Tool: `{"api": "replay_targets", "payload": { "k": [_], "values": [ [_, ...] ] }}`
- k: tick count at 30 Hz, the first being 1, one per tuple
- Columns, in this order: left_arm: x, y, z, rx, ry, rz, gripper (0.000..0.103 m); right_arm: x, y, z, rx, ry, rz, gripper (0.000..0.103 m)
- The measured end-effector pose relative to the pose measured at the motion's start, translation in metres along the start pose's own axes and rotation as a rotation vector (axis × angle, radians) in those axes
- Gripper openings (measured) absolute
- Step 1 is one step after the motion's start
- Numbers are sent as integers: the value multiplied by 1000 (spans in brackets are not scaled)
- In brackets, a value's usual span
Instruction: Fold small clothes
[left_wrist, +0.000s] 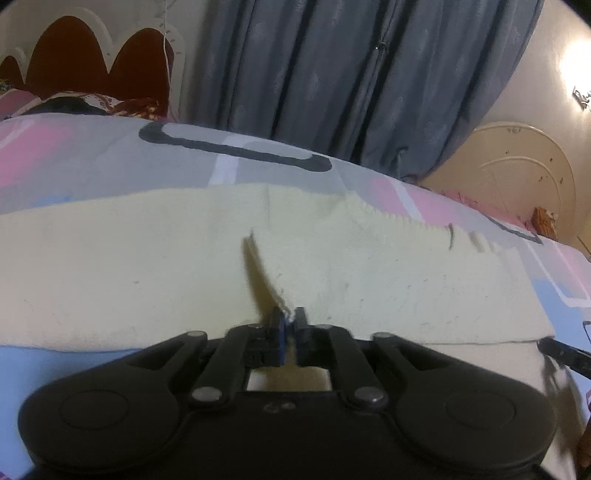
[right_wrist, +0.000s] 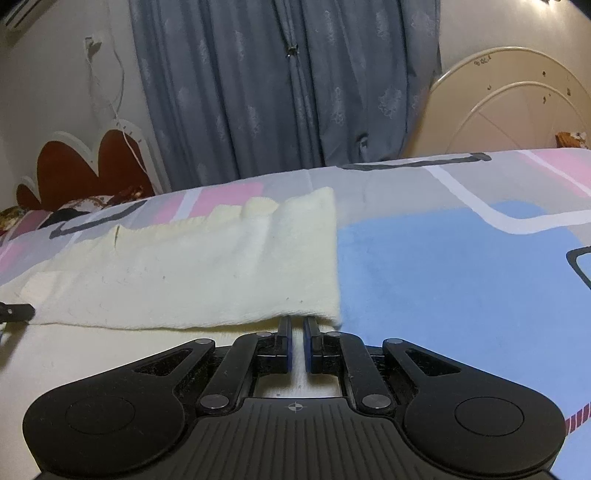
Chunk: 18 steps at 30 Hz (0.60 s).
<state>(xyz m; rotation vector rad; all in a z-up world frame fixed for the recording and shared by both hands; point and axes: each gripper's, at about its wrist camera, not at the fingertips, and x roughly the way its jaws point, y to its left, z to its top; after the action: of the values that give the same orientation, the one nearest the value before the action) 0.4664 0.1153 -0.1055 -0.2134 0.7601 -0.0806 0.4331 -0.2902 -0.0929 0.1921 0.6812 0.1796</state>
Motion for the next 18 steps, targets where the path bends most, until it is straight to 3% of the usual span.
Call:
{"api": "replay_targets", "payload": {
  "k": [2,4,7,10,13,16,18],
  "values": [
    [-15,1,1,5,-43,49,28,-12,-5,1,-6,-15,36,8],
    [-32,-10,3,74,-126,113,34,-30,-6,4,-28,-71,66,8],
    [-23,-46,6,148,-114,13,43,-27,-1,12,-30,-89,65,8],
    [6,-96,-2,312,-92,-6,56,-2,19,22,-26,-61,83,8],
    [26,-95,-10,277,-47,5,56,16,43,18,-135,-16,119,8],
    [22,-63,-13,222,-55,8,56,18,35,7,-278,-7,71,8],
    [19,-50,-14,226,-63,18,56,15,-5,11,-161,-10,-2,3]
  ]
}}
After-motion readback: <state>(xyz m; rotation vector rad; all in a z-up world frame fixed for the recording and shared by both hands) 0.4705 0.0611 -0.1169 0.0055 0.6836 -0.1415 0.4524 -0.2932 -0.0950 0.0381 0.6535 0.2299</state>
